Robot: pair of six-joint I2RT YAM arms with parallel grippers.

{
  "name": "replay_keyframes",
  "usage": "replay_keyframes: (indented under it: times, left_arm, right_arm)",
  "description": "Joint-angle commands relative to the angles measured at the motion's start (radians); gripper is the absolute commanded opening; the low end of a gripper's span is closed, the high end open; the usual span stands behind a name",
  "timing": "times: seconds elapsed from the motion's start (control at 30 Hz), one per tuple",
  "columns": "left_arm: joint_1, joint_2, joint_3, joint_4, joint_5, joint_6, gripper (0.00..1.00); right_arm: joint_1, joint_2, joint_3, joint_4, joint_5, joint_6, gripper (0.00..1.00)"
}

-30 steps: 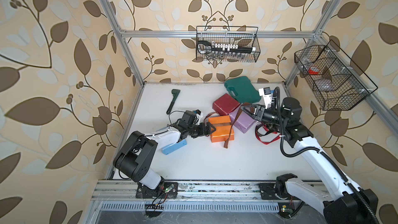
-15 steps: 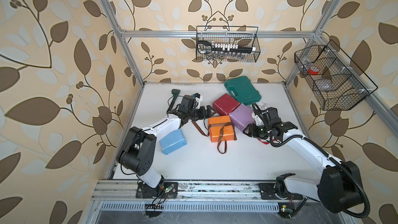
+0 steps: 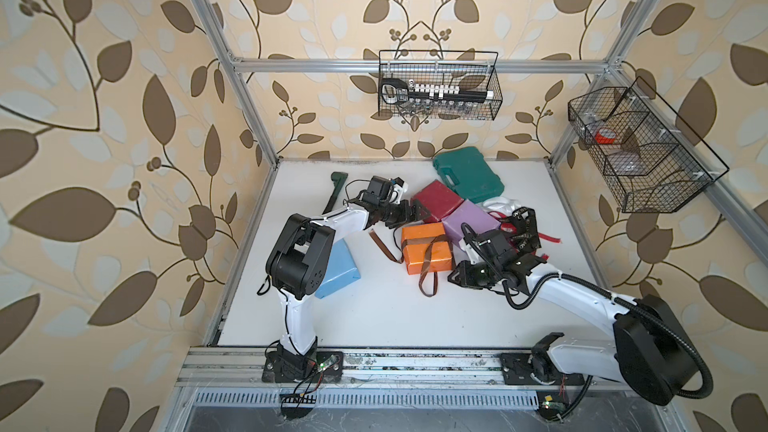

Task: Untie the ribbon bows on the gift boxes
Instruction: Adjust the gift box at the center of the board.

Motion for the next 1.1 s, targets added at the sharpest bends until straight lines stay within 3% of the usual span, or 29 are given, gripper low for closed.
replay_keyframes:
  times: [0.0, 0.23, 0.63, 0.77, 0.9, 1.07]
  left_arm:
    - [-0.011, -0.012, -0.008, 0.039, 0.060, 0.007, 0.99]
    - [-0.010, -0.122, -0.179, 0.071, 0.052, -0.001, 0.99]
    - [-0.005, -0.437, -0.511, 0.020, -0.086, -0.020, 0.99]
    - [0.004, -0.486, -0.531, -0.046, -0.133, -0.008, 0.99]
    - [0.046, -0.575, -0.513, -0.157, -0.297, -0.036, 0.99]
    - [0.125, -0.588, -0.489, -0.142, -0.260, -0.043, 0.99]
  right_arm:
    - [0.004, 0.066, 0.013, 0.151, -0.010, 0.046, 0.30]
    - [-0.039, 0.217, 0.162, 0.148, 0.041, -0.055, 0.30]
    - [-0.068, 0.482, 0.418, 0.102, -0.093, -0.187, 0.34]
    - [-0.088, 0.474, 0.469, -0.022, 0.037, -0.229, 0.35]
    - [-0.091, 0.391, 0.495, -0.130, 0.168, -0.256, 0.38]
    - [-0.044, 0.312, 0.526, -0.194, 0.214, -0.264, 0.39]
